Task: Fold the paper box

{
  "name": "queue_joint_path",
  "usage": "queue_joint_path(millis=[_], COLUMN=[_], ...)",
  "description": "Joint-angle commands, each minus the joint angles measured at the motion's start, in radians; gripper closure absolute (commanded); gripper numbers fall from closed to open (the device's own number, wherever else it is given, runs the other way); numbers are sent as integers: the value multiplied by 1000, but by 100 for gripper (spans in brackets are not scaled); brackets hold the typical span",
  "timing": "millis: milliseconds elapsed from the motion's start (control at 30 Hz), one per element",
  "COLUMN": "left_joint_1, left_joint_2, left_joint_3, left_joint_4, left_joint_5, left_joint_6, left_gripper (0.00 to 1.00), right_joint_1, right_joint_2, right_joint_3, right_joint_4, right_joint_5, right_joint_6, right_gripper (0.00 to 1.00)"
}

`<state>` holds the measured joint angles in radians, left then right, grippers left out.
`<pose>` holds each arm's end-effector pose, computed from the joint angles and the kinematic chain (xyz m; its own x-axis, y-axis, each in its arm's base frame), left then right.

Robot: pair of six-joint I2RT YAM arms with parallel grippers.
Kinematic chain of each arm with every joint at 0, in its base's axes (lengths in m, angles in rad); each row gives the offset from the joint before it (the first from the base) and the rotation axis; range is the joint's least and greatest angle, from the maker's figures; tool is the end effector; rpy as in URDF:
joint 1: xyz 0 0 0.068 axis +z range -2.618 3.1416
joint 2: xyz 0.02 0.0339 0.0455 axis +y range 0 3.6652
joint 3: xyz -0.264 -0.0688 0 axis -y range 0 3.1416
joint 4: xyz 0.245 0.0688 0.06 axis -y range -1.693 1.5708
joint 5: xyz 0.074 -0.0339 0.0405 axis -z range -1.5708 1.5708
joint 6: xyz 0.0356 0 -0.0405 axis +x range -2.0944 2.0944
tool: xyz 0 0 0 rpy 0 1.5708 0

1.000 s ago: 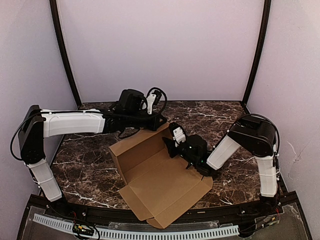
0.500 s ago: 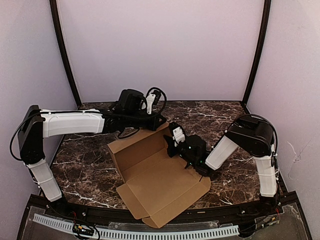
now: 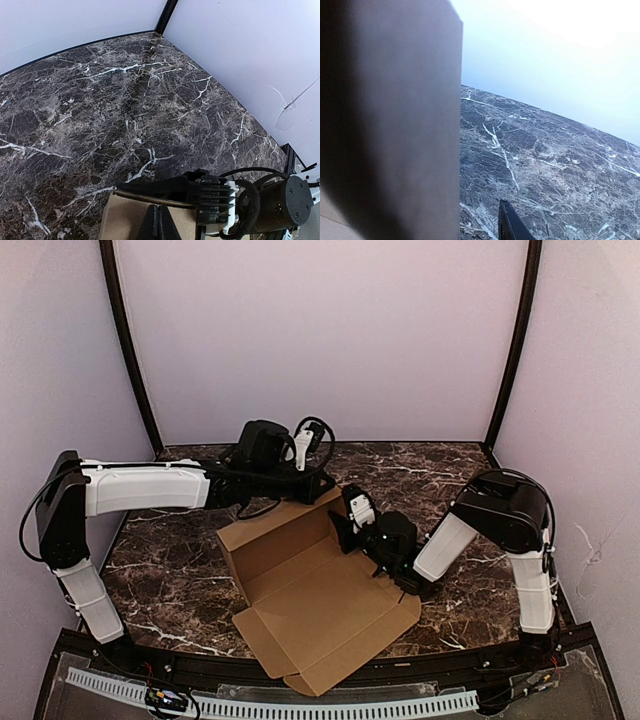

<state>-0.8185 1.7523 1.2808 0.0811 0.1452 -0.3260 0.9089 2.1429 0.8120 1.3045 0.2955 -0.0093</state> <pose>0.2793 -0.3059 0.2738 -0.5070 0.0780 -0.8584 0.6877 0.6370 -0.3483 0.2463 0.2993 0.1089 -0.0109 -0.0284 -0.9995 -0.5758 0.8174 -0.0170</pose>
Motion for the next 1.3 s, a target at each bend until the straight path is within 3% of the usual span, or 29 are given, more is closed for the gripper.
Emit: queue_joint_path(millis=[0,700,800,967,1267], left_joint_1=[-4,-4,-4,-4,-2], left_joint_2=[14,13,13,15,17], left_joint_3=[-50,-49,-47,-45,-41], left_joint_4=[-171,-174,-180,-181,-184], left_joint_5=[-12,-12,-13,-13,-13], left_joint_6=[-6,-1,0,1,1], left_gripper=[99,99,99,99,99], right_joint_1=[-14,-18,-17,-19,-21], right_joint_2=[-31,-55,-56,-57,-55], right_joint_3=[13,26,30,37,31], right_joint_4=[74,115,116,101,109], right_joint_5=[37,-9,-14,-20,-36], right_joint_6=[-31,-12,-12,-15,-3], right_gripper=[70,69,73,100,100])
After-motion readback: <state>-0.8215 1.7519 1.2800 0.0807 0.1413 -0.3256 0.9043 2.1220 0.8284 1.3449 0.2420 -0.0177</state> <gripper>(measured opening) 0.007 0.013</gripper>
